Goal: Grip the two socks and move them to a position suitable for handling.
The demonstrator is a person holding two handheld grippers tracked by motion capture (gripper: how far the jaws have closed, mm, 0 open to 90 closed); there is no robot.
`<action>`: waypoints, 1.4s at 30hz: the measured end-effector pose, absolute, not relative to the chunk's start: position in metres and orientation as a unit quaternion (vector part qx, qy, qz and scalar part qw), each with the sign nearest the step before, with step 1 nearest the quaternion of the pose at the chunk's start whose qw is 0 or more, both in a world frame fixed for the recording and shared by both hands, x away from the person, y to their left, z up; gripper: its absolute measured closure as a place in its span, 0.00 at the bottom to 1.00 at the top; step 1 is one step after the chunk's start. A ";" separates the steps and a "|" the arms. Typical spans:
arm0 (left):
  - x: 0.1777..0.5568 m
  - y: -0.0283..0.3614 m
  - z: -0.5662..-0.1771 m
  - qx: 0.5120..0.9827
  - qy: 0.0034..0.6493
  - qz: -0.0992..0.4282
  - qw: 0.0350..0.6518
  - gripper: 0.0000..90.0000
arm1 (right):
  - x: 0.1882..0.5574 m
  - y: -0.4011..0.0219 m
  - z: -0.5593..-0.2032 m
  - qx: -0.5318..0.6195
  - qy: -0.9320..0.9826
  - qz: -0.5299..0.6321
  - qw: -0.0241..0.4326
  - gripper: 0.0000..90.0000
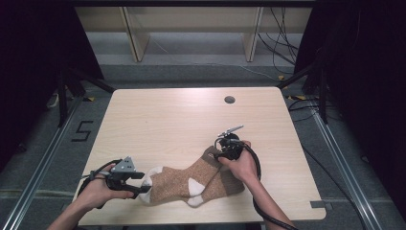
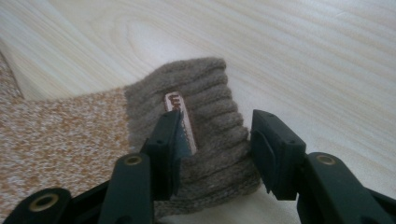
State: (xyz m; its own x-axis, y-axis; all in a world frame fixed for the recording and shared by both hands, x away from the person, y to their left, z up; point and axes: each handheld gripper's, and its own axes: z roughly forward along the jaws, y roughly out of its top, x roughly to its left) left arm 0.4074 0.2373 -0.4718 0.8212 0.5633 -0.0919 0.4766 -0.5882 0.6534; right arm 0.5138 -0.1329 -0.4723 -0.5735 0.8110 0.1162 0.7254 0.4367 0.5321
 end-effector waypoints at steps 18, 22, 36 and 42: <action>0.404 0.239 -0.490 0.884 0.320 0.044 0.338 0.93 | 0.512 -0.133 -0.473 0.466 0.838 0.279 0.056 0.90; 0.404 0.239 -0.486 0.882 0.321 0.052 0.342 0.94 | 0.512 -0.134 -0.473 0.460 0.839 0.284 0.059 0.91; 0.413 0.244 -0.441 0.862 0.311 0.071 0.394 0.94 | 0.499 -0.151 -0.445 0.465 0.825 0.315 0.068 0.91; 0.421 0.248 -0.435 0.857 0.317 0.075 0.399 0.94 | 0.481 -0.158 -0.428 0.482 0.813 0.322 0.056 0.91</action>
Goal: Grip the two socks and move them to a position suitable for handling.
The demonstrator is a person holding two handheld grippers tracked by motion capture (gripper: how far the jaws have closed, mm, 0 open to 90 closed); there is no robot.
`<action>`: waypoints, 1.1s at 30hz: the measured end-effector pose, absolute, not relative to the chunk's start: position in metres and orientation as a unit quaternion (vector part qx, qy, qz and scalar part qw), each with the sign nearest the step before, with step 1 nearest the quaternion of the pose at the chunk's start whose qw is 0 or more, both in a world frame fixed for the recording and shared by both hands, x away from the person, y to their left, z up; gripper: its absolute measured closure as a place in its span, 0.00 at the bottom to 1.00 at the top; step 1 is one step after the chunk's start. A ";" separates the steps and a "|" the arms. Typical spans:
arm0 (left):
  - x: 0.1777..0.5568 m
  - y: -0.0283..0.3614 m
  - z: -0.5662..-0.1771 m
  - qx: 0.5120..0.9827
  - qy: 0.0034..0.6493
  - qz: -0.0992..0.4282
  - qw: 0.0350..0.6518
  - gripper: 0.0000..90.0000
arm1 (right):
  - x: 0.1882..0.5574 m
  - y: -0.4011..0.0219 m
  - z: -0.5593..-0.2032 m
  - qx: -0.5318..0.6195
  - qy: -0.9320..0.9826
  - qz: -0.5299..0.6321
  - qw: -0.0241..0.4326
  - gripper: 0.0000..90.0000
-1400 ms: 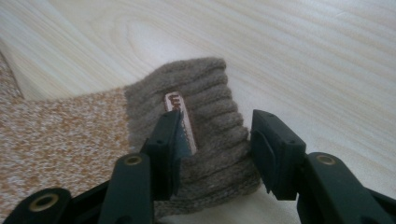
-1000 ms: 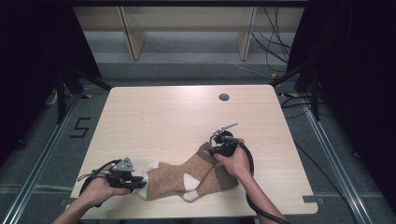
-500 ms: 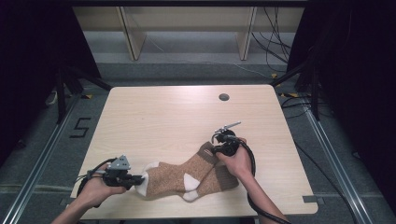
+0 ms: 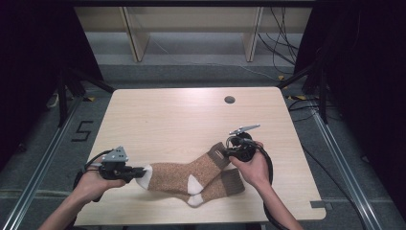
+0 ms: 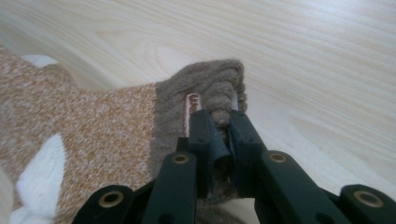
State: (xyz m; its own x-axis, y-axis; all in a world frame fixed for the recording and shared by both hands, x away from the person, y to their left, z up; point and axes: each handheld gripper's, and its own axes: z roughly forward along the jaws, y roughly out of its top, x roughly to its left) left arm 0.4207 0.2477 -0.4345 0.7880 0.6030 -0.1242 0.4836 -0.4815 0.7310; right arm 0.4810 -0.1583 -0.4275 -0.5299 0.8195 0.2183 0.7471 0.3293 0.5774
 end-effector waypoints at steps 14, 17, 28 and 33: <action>0.445 0.240 -0.441 0.865 0.318 0.052 0.386 0.94 | 0.428 -0.177 -0.409 0.472 0.821 0.315 0.062 0.91; 0.447 0.234 -0.445 0.870 0.313 0.045 0.379 0.94 | 0.420 -0.184 -0.415 0.468 0.826 0.308 0.064 0.91; 0.457 0.222 -0.465 0.890 0.296 0.054 0.343 0.72 | 0.418 -0.195 -0.441 0.488 0.824 0.283 0.051 0.77; 0.452 0.225 -0.448 0.852 0.327 0.077 0.402 0.55 | 0.418 -0.204 -0.434 0.504 0.809 0.295 0.067 0.66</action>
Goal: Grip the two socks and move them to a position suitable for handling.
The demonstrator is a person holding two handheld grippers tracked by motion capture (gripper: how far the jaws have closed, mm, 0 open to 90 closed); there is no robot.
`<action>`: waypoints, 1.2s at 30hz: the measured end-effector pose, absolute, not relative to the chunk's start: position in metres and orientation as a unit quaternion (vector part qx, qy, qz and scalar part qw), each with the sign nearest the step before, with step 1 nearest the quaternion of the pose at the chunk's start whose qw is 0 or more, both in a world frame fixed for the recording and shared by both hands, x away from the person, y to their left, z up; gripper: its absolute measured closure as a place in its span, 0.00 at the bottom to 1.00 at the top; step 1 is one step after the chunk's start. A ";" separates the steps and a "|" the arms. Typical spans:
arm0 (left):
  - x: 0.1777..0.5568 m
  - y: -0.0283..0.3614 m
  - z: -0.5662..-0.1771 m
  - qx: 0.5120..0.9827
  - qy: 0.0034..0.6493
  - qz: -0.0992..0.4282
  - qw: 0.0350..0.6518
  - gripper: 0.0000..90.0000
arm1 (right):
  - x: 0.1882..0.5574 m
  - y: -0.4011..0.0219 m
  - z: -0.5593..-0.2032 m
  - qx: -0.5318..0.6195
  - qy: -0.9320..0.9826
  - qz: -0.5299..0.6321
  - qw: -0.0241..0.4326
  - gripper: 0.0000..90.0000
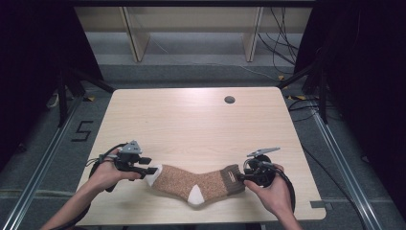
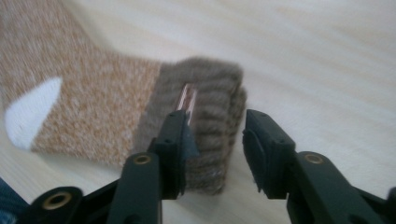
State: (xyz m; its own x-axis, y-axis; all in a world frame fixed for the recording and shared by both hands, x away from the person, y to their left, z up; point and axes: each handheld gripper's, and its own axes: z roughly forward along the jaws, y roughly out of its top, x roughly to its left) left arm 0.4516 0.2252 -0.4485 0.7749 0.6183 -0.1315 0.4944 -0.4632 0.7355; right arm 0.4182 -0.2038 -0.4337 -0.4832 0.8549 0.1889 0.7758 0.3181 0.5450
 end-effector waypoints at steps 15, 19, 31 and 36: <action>0.440 0.201 -0.483 0.891 0.285 0.071 0.346 0.71 | 0.431 -0.196 -0.462 0.508 0.813 0.276 0.064 0.79; 0.437 0.203 -0.478 0.885 0.294 0.073 0.355 0.62 | 0.431 -0.198 -0.463 0.509 0.812 0.277 0.064 0.74; 0.439 0.241 -0.484 0.817 0.419 0.042 0.394 0.43 | 0.428 -0.204 -0.454 0.527 0.794 0.293 0.071 0.65; 0.445 0.238 -0.490 0.815 0.425 0.020 0.394 0.45 | 0.428 -0.206 -0.457 0.523 0.799 0.288 0.068 0.64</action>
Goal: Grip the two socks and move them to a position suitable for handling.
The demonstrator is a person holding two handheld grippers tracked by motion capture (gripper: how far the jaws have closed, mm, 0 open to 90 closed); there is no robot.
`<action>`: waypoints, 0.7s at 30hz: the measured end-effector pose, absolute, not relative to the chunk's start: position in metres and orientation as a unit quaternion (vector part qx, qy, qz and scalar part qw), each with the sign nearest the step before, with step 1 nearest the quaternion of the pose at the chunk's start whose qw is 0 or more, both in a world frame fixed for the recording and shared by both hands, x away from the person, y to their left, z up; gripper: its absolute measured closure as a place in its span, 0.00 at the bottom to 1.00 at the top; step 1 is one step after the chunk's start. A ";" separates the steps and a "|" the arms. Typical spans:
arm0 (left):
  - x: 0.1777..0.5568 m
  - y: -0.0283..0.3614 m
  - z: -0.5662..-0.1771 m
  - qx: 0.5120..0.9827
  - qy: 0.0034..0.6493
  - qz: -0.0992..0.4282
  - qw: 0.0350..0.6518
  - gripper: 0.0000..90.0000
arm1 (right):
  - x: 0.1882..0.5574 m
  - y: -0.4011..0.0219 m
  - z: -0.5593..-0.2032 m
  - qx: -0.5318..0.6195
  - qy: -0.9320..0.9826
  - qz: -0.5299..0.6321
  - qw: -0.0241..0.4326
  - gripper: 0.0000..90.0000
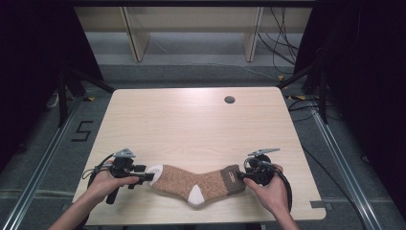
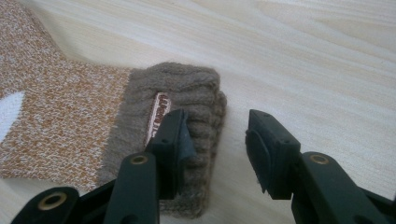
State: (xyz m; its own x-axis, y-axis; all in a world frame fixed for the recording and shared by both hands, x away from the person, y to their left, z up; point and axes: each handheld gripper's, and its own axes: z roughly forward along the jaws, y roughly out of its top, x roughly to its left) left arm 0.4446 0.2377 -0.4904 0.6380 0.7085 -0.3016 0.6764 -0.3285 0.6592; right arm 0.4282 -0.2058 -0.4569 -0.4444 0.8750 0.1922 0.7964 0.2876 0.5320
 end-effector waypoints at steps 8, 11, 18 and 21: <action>0.449 0.231 -0.497 0.812 0.436 -0.005 0.388 0.53 | 0.429 -0.204 -0.461 0.524 0.800 0.286 0.065 0.64; 0.449 0.232 -0.499 0.809 0.439 -0.023 0.391 0.59 | 0.429 -0.205 -0.463 0.521 0.802 0.286 0.061 0.64; 0.445 0.233 -0.497 0.809 0.430 -0.020 0.400 0.81 | 0.427 -0.204 -0.466 0.523 0.797 0.294 0.063 0.64; 0.445 0.235 -0.495 0.800 0.439 -0.027 0.408 0.84 | 0.427 -0.204 -0.465 0.521 0.799 0.292 0.067 0.65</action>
